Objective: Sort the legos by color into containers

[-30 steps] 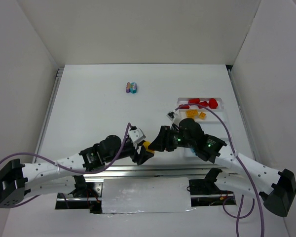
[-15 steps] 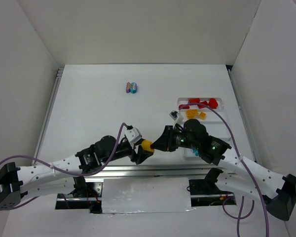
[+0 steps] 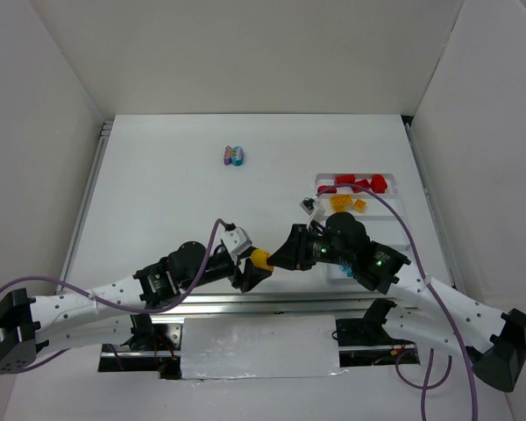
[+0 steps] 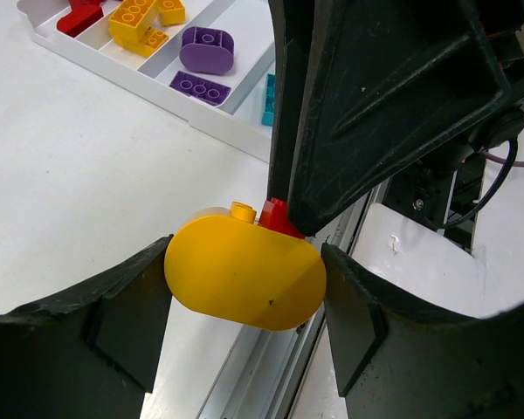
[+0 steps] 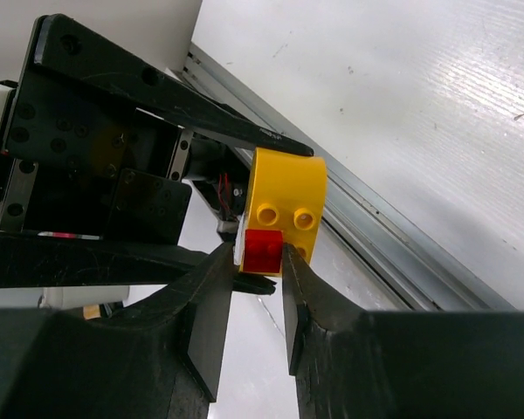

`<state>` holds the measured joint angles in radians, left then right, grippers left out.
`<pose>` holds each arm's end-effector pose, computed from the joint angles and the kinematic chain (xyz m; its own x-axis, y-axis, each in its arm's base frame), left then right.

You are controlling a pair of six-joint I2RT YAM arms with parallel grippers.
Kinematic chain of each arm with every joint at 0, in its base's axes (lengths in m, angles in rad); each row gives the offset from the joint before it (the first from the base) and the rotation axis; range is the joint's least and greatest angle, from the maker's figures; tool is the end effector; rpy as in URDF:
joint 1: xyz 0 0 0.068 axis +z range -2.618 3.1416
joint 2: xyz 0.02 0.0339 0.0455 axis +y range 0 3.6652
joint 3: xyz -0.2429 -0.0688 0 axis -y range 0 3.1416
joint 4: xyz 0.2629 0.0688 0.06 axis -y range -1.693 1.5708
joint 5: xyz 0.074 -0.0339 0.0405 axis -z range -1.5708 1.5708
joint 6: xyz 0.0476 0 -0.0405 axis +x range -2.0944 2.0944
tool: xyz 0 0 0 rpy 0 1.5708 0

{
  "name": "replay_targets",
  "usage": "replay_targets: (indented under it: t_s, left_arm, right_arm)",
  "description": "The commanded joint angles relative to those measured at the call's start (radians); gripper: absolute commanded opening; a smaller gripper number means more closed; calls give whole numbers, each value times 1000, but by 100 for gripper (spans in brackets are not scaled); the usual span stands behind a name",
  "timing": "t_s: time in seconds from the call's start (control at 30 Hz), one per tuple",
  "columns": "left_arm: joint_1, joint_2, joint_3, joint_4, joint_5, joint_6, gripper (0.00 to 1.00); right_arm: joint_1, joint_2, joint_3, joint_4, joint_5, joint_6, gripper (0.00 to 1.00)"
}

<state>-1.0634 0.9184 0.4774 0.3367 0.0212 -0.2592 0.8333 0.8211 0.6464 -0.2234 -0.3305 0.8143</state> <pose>0.1239 -0.2250 0.2359 -0.2755 -0.0318 -0.9608 0.8416 0.4751 -0.2570 0.1456 0.1832 0.2585 -0.8344 0.1046 -0.5412 -0.4290 0.4933 0.7567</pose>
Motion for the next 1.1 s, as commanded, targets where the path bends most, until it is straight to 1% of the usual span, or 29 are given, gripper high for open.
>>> replay_targets:
  t_s: [0.0,0.13,0.17,0.2,0.33,0.4,0.43,0.47,0.53,0.63,0.73,0.83,0.9,0.93,1.07]
  left_arm:
    - [-1,-23,0,73,-17,26,0]
    - [-1,-19,4,71,-17,28,0]
    - [-1,-21,4,71,-15,28,0]
    - [-1,-20,3,73,-17,26,0]
    - [-1,-23,3,71,-17,28,0]
    - [-1,-21,4,71,-12,31,0]
    - [-1,-21,6,71,-10,31,0]
    - [-1,-18,7,70,-7,32,0]
    - [-1,-13,12,67,-3,34,0]
    - [-1,-12,15,62,-3,37,0]
    - [-1,-13,15,59,-7,37,0]
    - [-1,-18,13,53,-15,37,0]
    - [-1,-18,12,54,-17,35,0]
    - [-1,-19,10,55,-17,34,0]
    - [-1,-30,0,59,-17,31,0]
  right_arm:
    - [6,3,-13,58,-33,-1,36]
    - [6,9,-13,61,-31,-1,35]
    - [6,10,-14,62,-33,-3,30]
    - [6,10,-13,61,-35,-3,28]
    - [6,10,-11,65,-35,-1,27]
    - [7,15,-13,68,-35,0,31]
    - [6,22,-13,70,-35,0,37]
    - [6,27,-13,71,-33,2,52]
    - [7,41,-17,84,-39,3,53]
    - [6,49,-17,90,-39,8,46]
    - [7,49,-14,85,-33,6,28]
    - [7,38,-11,73,-24,2,16]
    - [7,26,-11,70,-12,-1,10]
    - [7,18,-11,64,-5,-6,0]
    - [0,-19,-19,67,13,-24,0]
